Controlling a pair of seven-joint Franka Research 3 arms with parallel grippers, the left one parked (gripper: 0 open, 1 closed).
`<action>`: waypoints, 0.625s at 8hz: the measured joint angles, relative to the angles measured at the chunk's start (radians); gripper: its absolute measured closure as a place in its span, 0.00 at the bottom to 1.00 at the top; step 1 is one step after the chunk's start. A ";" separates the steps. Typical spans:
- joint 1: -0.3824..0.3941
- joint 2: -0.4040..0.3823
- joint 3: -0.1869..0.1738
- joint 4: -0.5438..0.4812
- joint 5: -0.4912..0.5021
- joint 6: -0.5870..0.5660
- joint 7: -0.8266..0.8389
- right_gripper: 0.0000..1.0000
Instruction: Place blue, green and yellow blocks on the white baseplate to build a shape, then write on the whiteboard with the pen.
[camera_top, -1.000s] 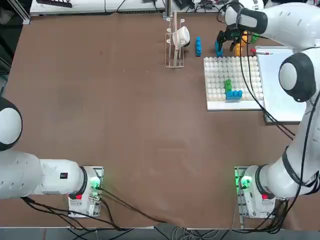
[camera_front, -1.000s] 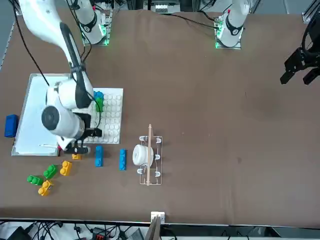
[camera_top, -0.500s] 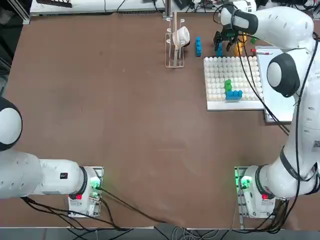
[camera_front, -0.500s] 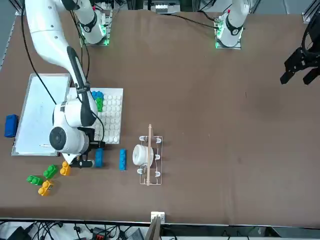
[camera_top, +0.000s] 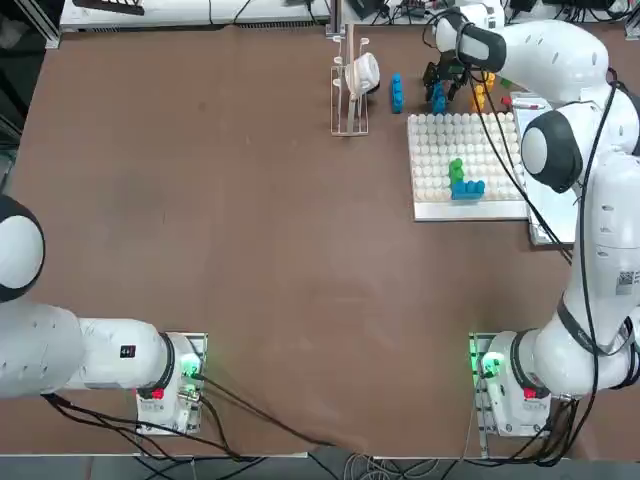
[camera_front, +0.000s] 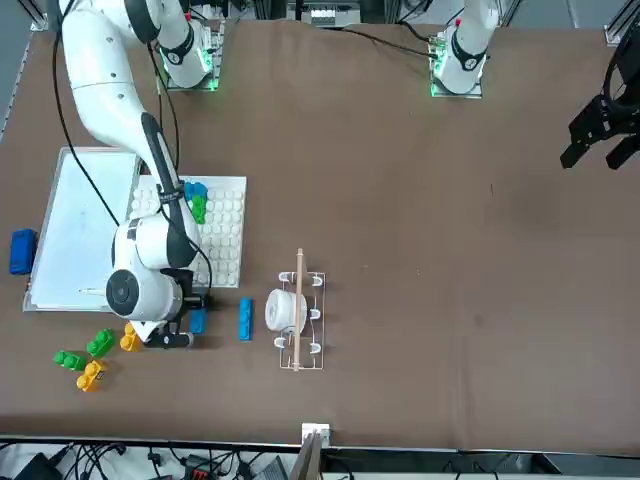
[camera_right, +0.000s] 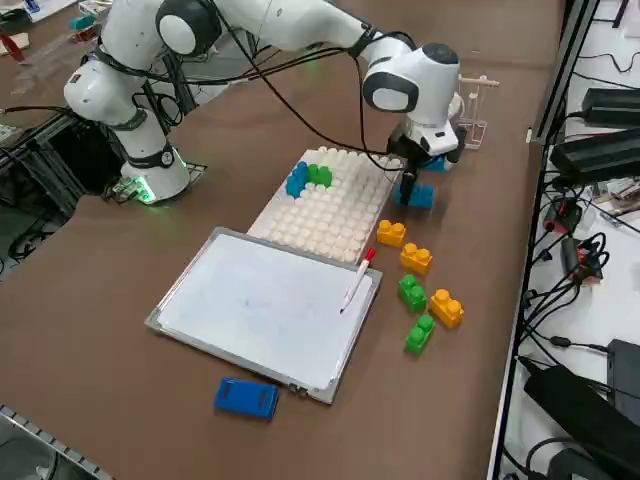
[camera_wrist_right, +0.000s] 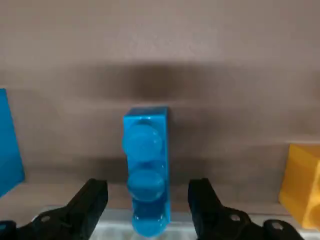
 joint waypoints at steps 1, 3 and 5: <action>0.000 0.007 0.000 0.012 0.000 -0.001 0.000 0.12; 0.000 0.010 0.000 0.025 0.000 -0.003 -0.001 0.39; 0.000 0.010 0.000 0.030 0.000 -0.004 -0.004 0.58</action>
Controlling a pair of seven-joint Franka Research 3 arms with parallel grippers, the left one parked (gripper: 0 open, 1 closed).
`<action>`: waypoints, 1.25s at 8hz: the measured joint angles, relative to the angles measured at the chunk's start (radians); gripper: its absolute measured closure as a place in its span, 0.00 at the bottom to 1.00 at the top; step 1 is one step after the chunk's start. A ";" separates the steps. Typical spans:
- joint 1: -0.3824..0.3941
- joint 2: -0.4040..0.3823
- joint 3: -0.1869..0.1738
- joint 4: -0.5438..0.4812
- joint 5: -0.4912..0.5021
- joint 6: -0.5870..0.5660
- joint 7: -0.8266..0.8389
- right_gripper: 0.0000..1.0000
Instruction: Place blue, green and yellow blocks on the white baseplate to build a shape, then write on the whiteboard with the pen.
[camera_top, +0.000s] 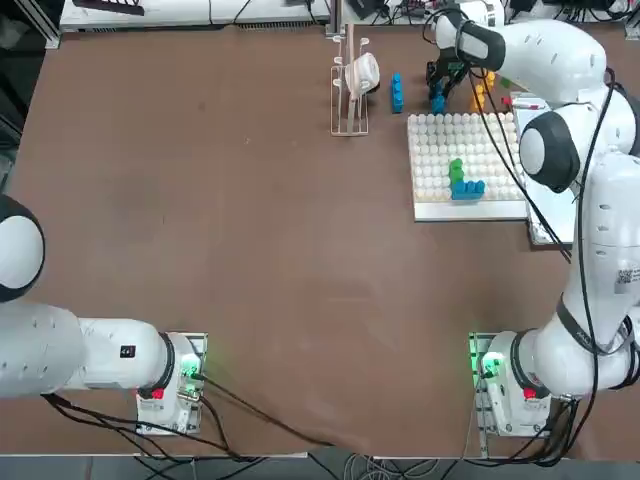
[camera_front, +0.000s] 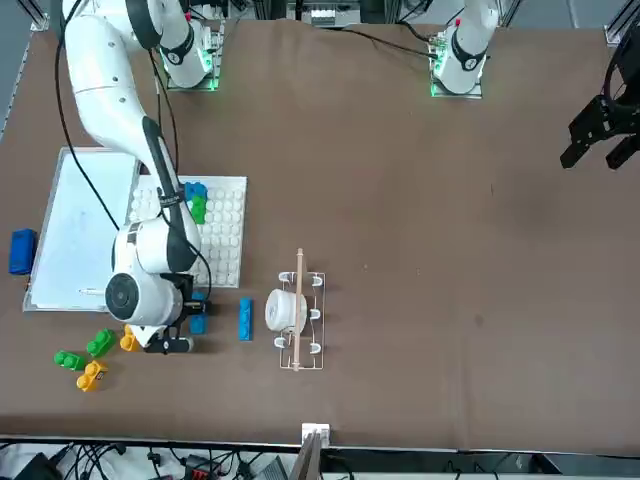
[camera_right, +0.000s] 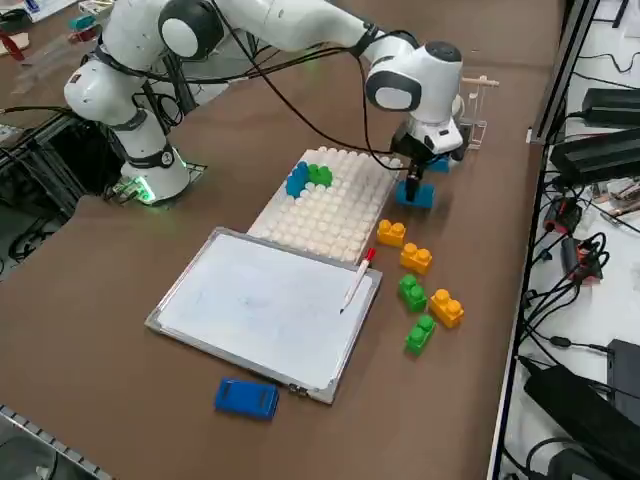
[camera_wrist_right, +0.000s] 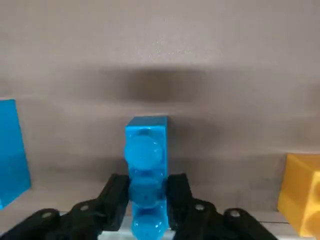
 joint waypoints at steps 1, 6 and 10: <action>0.000 0.000 0.000 0.001 0.000 0.000 -0.001 0.60; 0.003 -0.035 0.004 0.051 -0.001 -0.008 -0.195 0.60; -0.011 -0.140 0.003 0.032 -0.001 -0.122 -0.466 0.60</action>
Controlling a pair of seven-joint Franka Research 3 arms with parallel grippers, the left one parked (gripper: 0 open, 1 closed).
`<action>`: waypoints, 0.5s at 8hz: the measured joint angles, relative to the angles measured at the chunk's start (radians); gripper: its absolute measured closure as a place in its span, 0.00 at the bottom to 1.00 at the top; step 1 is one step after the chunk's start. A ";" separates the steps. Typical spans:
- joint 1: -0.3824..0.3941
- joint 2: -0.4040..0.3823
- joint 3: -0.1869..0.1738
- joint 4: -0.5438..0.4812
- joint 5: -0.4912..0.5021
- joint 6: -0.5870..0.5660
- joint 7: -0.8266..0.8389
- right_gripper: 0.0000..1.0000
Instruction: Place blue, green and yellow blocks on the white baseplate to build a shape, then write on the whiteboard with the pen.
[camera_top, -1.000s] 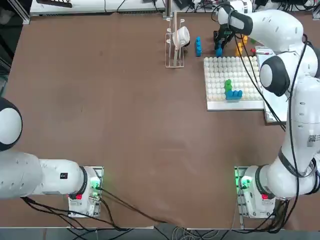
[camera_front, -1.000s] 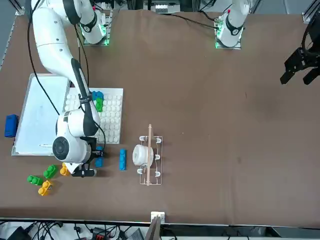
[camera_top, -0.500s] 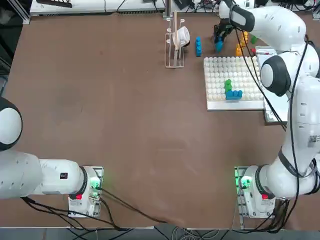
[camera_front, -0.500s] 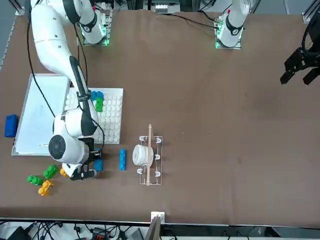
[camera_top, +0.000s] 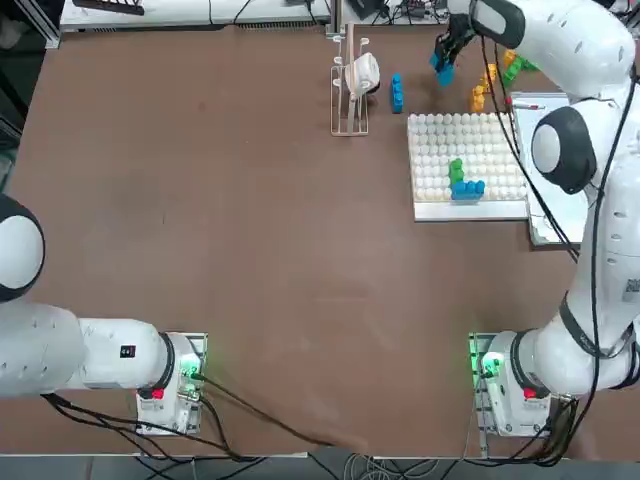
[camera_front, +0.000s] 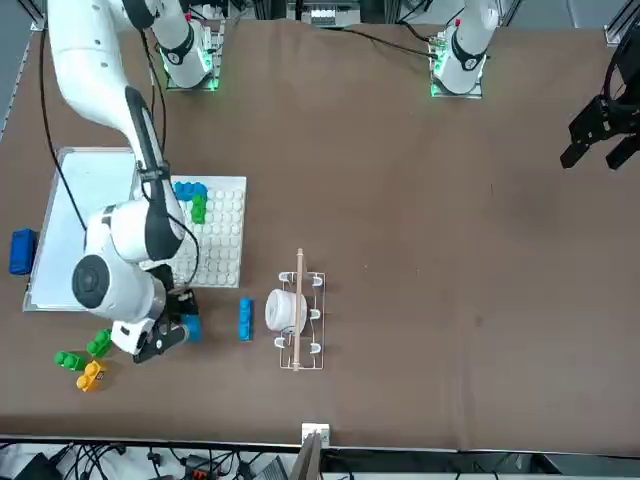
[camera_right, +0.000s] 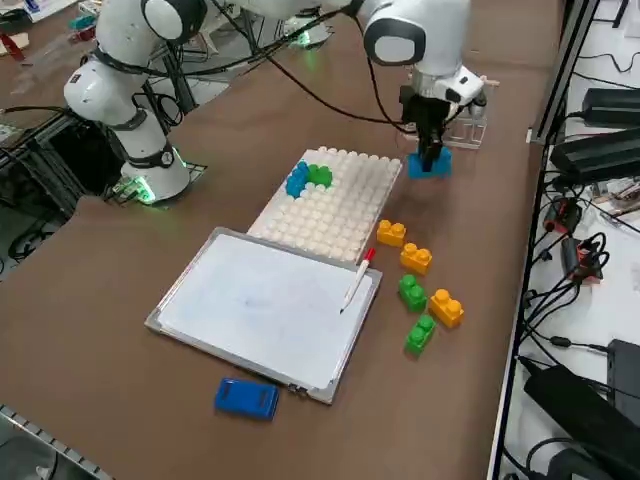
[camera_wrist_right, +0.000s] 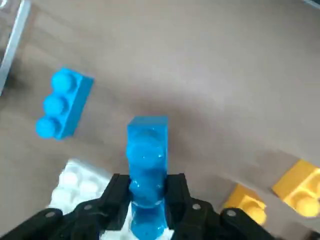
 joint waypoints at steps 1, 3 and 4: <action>-0.013 -0.037 -0.001 -0.014 0.000 -0.059 -0.066 0.60; -0.045 -0.119 -0.002 -0.091 0.005 -0.114 -0.219 0.60; -0.058 -0.163 -0.002 -0.157 0.009 -0.110 -0.306 0.60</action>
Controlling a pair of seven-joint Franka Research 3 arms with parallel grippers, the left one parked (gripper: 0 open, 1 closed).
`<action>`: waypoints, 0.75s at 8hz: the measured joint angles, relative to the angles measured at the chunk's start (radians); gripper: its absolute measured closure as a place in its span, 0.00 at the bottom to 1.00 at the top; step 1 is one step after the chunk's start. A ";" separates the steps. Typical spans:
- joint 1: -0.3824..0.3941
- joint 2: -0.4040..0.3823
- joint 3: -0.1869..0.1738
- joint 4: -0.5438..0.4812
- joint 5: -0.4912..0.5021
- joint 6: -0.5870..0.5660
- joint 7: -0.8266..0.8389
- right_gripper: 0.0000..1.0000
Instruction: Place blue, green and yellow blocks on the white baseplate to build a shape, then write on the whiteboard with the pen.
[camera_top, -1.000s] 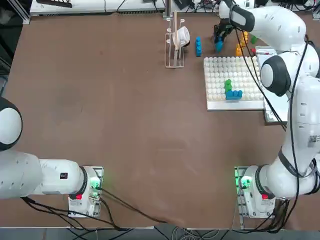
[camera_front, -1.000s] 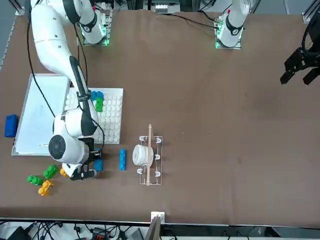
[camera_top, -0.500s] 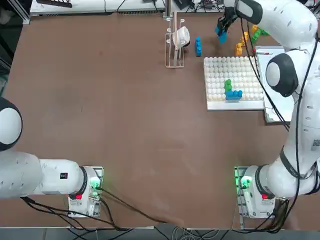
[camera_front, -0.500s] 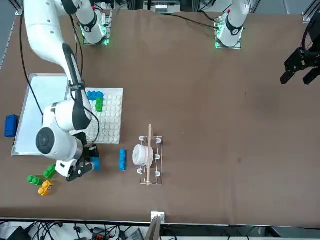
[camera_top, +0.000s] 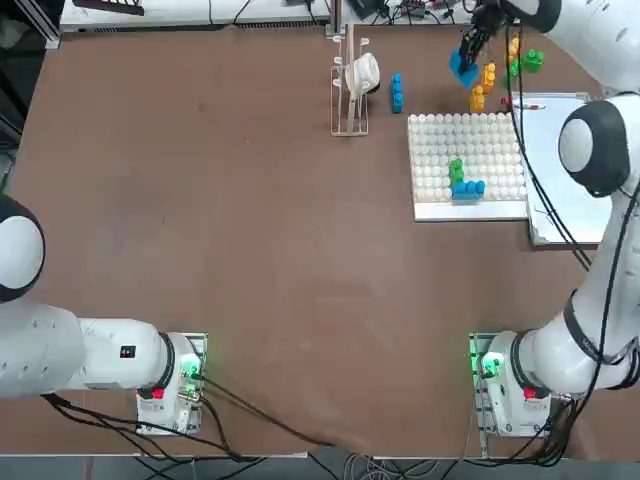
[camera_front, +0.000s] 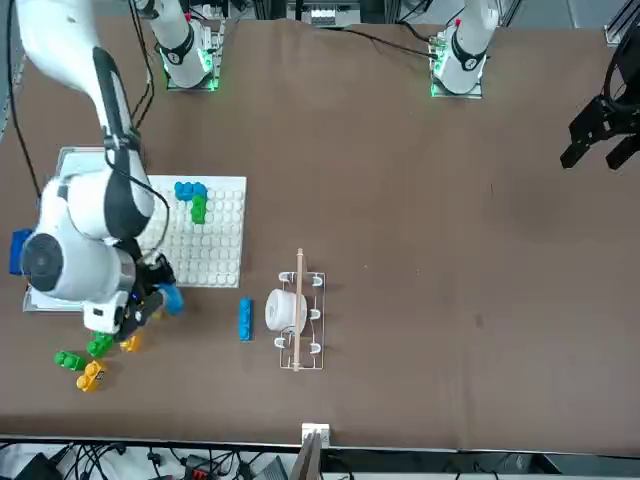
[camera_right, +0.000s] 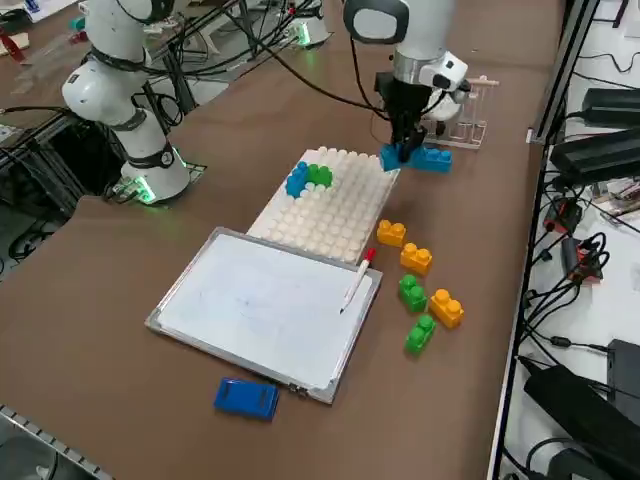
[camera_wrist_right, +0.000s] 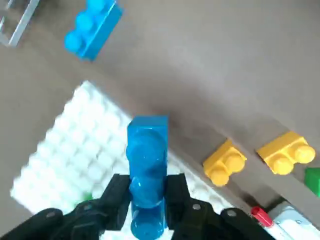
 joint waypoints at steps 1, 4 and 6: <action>-0.006 -0.046 0.000 -0.077 0.001 0.022 -0.094 0.60; -0.004 -0.195 0.007 -0.348 0.001 0.149 -0.304 0.60; 0.003 -0.304 0.014 -0.571 0.000 0.309 -0.394 0.60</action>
